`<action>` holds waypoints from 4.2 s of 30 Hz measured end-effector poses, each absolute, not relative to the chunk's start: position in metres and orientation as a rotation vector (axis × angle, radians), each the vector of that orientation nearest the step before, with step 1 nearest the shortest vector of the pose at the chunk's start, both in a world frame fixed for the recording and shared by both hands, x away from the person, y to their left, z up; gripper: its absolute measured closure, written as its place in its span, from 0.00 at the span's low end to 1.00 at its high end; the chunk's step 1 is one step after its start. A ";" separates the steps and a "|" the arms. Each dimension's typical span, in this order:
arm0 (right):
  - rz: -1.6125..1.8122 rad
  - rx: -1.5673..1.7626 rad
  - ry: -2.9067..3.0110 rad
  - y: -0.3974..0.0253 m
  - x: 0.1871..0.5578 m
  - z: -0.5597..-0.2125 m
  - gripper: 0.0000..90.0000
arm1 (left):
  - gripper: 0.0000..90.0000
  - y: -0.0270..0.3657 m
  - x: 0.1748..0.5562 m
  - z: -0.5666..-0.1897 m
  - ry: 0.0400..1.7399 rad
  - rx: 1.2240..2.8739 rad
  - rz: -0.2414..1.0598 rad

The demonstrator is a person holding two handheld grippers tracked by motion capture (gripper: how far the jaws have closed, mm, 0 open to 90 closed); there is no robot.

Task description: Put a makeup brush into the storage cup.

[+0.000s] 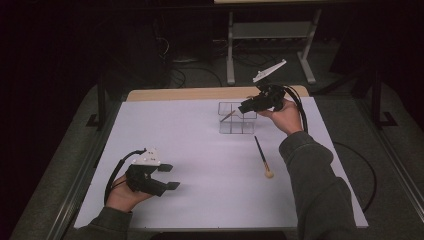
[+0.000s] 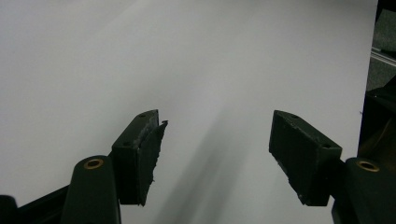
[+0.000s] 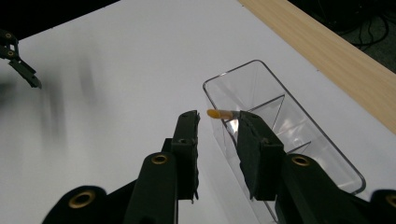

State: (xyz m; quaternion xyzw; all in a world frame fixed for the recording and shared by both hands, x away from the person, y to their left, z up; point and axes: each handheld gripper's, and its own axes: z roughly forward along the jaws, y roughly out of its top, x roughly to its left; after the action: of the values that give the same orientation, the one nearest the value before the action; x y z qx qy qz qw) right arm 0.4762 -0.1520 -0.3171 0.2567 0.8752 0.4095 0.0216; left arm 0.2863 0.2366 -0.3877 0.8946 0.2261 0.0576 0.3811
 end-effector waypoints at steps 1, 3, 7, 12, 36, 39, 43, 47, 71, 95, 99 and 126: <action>1.270 0.818 2.719 -0.152 0.475 -0.317 0.75 | 0.37 0.237 0.286 -0.388 0.580 2.284 0.146; 1.262 0.809 2.714 -0.154 0.473 -0.317 0.75 | 0.37 0.238 0.287 -0.388 0.578 2.283 0.149; 1.271 0.805 2.709 -0.156 0.470 -0.319 0.73 | 0.36 0.238 0.287 -0.389 0.579 2.284 0.148; 1.286 0.829 2.709 -0.160 0.467 -0.325 0.71 | 0.36 0.237 0.287 -0.389 0.572 2.295 0.145; 1.269 0.888 2.679 -0.177 0.449 -0.341 0.59 | 0.35 0.237 0.289 -0.390 0.586 2.280 0.142; 1.265 0.872 2.677 -0.177 0.445 -0.342 0.58 | 0.35 0.237 0.288 -0.390 0.589 2.276 0.141; 1.265 0.855 2.679 -0.177 0.439 -0.344 0.56 | 0.35 0.235 0.288 -0.391 0.588 2.282 0.140; 1.249 0.852 2.678 -0.178 0.435 -0.345 0.54 | 0.35 0.235 0.288 -0.391 0.589 2.279 0.140; 1.224 0.900 2.675 -0.187 0.412 -0.356 0.45 | 0.33 0.235 0.288 -0.389 0.586 2.280 0.147; 1.108 0.968 2.696 -0.193 0.389 -0.372 0.45 | 0.31 0.233 0.284 -0.389 0.593 2.274 0.158; 1.089 1.000 2.698 -0.191 0.387 -0.376 0.45 | 0.31 0.234 0.284 -0.388 0.597 2.268 0.164; 0.990 1.081 2.719 -0.194 0.372 -0.406 0.49 | 0.29 0.236 0.284 -0.389 0.610 2.252 0.160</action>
State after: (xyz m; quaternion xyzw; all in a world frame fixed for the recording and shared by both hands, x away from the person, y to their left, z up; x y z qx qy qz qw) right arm 0.3718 -0.1939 -0.4055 0.3499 0.8799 0.3203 0.0266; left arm 0.2842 0.2363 -0.3894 0.8865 0.2399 0.0630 0.3906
